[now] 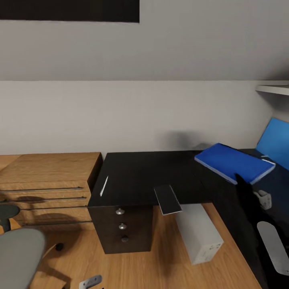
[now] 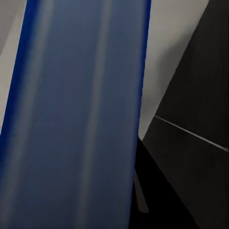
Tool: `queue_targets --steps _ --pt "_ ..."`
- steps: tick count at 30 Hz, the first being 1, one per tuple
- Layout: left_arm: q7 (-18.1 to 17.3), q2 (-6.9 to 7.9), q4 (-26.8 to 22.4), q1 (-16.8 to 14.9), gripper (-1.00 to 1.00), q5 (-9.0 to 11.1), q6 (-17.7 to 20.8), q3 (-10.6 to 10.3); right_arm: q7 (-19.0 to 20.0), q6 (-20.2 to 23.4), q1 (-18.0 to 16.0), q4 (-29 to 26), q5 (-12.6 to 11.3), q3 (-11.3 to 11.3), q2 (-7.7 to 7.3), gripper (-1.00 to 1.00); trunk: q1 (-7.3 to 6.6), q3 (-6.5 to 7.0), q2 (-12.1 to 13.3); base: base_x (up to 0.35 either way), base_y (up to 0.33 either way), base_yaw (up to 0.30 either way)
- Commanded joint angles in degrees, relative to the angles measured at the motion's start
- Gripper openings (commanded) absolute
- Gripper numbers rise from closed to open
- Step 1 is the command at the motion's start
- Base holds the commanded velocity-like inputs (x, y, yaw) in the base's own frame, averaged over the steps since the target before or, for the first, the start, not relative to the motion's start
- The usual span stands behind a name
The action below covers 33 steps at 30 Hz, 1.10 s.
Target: In the bedroom, organize the workspace by keeping the computer under the desk, ensuring the monitor is on the desk, placing the keyboard on the desk next to the monitor, placing the mouse on the desk next to the keyboard, moving the folder from the swivel chair onto the desk next to the mouse, stacking the notebook on top of the folder with the pen on top of the notebook, and positioning the swivel chair next to the desk.
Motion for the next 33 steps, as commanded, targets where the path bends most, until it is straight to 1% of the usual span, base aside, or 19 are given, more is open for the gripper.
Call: queue_targets --steps 1,3,6,10,12,15,17,18,19,20,21,23,24,27,29,31,33 --pt "0.06 -0.06 -0.14 -0.01 1.0 0.17 0.35 0.15 -0.86 -1.14 -0.03 -0.05 -0.48 0.04 0.15 -1.0 0.01 -0.06 -0.04 0.064 0.0 0.0" --pt "0.06 -0.04 -0.14 -0.01 1.0 0.17 0.35 0.14 -3.11 -4.85 -0.03 0.4 -0.53 0.84 0.46 -1.0 0.01 -0.06 -0.04 0.033 0.0 0.0" --pt "0.06 -0.08 -0.13 -0.01 1.0 0.17 0.34 0.19 -6.47 -7.74 -0.13 2.87 -0.55 1.82 0.67 -1.0 0.01 -0.06 -0.04 0.011 0.0 0.0" --pt "0.06 -0.1 -0.11 -0.01 1.0 0.17 0.31 0.21 -8.16 -9.46 -0.36 6.73 -0.62 2.3 0.99 -1.0 0.01 -0.06 -0.04 0.003 0.0 0.0" --pt "0.06 -0.1 -0.11 -0.01 1.0 0.17 0.35 0.22 -8.46 -9.79 -0.5 8.27 -0.66 2.41 1.44 -1.0 0.01 -0.06 -0.04 0.0 0.0 0.0" --pt "0.06 -0.1 -0.1 -0.01 1.0 0.17 0.34 0.22 -8.61 -9.9 -0.54 8.79 -0.71 2.44 1.98 -1.0 0.01 -0.06 -0.04 0.0 0.0 0.0" --pt "0.06 -0.1 -0.1 -0.01 1.0 0.17 0.35 0.22 -8.65 -9.92 -0.55 8.95 -0.73 2.45 2.79 -1.0 0.01 -0.06 -0.04 0.0 0.0 0.0" --pt "0.06 -0.1 -0.1 -0.01 1.0 0.17 0.34 0.22 -8.68 -9.93 -0.57 9.17 -0.73 2.47 3.54 -1.0 0.01 -0.06 -0.04 0.0 0.0 0.0" --pt "0.06 -0.1 -0.08 -0.01 1.0 0.17 0.35 0.22 -8.7 -9.94 -0.59 9.39 -0.72 2.47 3.99 -1.0 0.01 -0.06 -0.04 0.0 0.0 0.0" --pt "0.06 -0.1 0.03 -0.01 1.0 0.17 0.34 0.2 -8.7 -9.97 -0.61 10.05 -0.68 2.48 4.89 -1.0 0.01 -0.06 -0.04 0.0 0.0 0.0" --pt "0.06 -0.1 0.18 -0.01 1.0 0.17 0.32 0.19 -8.7 -10.0 -0.62 10.45 -0.65 2.5 5.32 -1.0 0.01 -0.06 -0.04 0.0 0.0 0.0" --pt "0.06 -0.06 1.59 -0.01 1.0 0.12 0.29 0.15 -8.69 -10.09 -0.83 12.07 -0.64 2.49 6.81 -1.0 0.01 -0.06 -0.04 0.0 0.0 0.0" --pt "0.06 -0.07 2.25 -0.01 1.0 0.09 0.28 0.14 -8.7 -10.82 -1.0 13.02 -0.71 2.47 7.36 -1.0 0.01 -0.06 -0.04 0.019 0.0 0.0" --pt "0.06 -0.09 2.57 -0.01 1.0 0.08 0.23 0.11 -8.75 -14.07 -1.07 14.09 -0.79 2.46 7.64 -1.0 0.01 -0.06 -0.04 0.169 0.0 0.0" --pt "0.06 -0.1 2.61 -0.01 1.0 0.08 0.2 0.12 -8.72 -14.96 -1.08 14.46 -0.81 2.49 7.89 -1.0 0.01 -0.06 -0.04 0.284 0.0 0.0" --pt "0.06 -0.1 2.67 -0.01 1.0 0.08 0.21 0.13 -8.7 -15.59 -1.09 14.68 -0.86 2.47 8.61 -1.0 0.01 -0.06 -0.04 0.292 0.0 0.0" --pt "0.06 -0.1 2.7 -0.01 1.0 0.08 0.2 0.12 -8.69 -16.26 -1.09 14.73 -0.95 2.46 8.97 -1.0 0.01 -0.06 -0.04 0.259 0.0 0.0"
